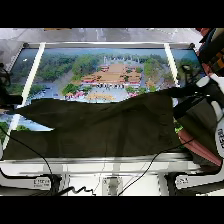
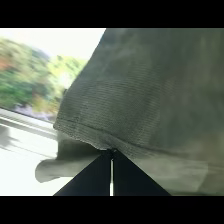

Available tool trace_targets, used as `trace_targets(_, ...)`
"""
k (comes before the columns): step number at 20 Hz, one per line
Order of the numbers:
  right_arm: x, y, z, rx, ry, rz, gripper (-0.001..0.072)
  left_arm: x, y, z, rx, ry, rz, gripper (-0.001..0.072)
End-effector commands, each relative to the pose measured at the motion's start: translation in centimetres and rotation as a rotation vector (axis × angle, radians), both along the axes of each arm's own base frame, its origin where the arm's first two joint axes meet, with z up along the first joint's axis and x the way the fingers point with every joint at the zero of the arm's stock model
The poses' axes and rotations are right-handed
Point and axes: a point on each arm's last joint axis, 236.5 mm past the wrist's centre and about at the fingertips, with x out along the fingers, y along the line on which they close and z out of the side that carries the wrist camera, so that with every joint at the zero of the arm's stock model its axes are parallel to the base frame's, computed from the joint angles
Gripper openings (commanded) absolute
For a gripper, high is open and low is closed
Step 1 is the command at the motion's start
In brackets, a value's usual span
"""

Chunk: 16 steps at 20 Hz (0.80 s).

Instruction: Fold the clothes and pants, and hang the long-sleeved shirts on hangers.

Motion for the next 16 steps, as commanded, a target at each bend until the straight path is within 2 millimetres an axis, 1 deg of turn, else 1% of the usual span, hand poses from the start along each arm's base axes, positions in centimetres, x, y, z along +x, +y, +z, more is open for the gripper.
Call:
trace_targets(1, -2.5, -4.1, 2.4, -0.037, 0.020, -0.081, 0.0031, 0.4, -1.6, 4.6, -0.052, -0.163, -0.059, 0.0021)
trace_targets(2, -3.2, -4.7, 2.3, -0.030, 0.039, -0.092, 0.0031, 0.1, -2.4, 6.1, -0.071, -0.213, -0.077, 0.0021)
trace_targets(4, -4.2, -5.5, 2.1, -0.017, 0.070, -0.109, 0.0031, -0.9, -3.0, 9.2, -0.058, -0.293, -0.096, 0.0020)
trace_targets(6, -4.9, -5.8, 1.9, -0.010, 0.092, -0.114, 0.0031, -2.4, -3.6, 12.4, -0.022, -0.368, -0.102, 0.0021)
trace_targets(7, -5.0, -5.8, 1.9, -0.007, 0.095, -0.114, 0.0031, -3.2, -3.8, 13.7, -0.008, -0.397, -0.104, 0.0021)
trace_targets(8, -5.0, -5.9, 1.9, -0.008, 0.095, -0.115, 0.0031, -4.0, -4.1, 14.7, 0.003, -0.420, -0.106, 0.0020)
trace_targets(10, -4.9, -5.8, 1.9, -0.008, 0.094, -0.115, 0.0031, -5.1, -4.6, 15.6, 0.005, -0.430, -0.107, 0.0020)
trace_targets(12, -5.0, -5.8, 1.9, -0.006, 0.094, -0.115, 0.0032, -5.1, -4.6, 14.8, -0.009, -0.399, -0.103, 0.0020)
trace_targets(13, -5.0, -5.7, 1.9, -0.003, 0.095, -0.114, 0.0032, -4.8, -4.5, 13.7, -0.026, -0.361, -0.099, 0.0020)
trace_targets(15, -4.9, -5.7, 1.9, -0.003, 0.094, -0.115, 0.0032, -3.3, -3.9, 10.3, -0.066, -0.269, -0.091, 0.0020)
trace_targets(16, -4.9, -5.8, 1.9, -0.003, 0.094, -0.115, 0.0032, -2.2, -3.5, 7.9, -0.091, -0.209, -0.086, 0.0020)
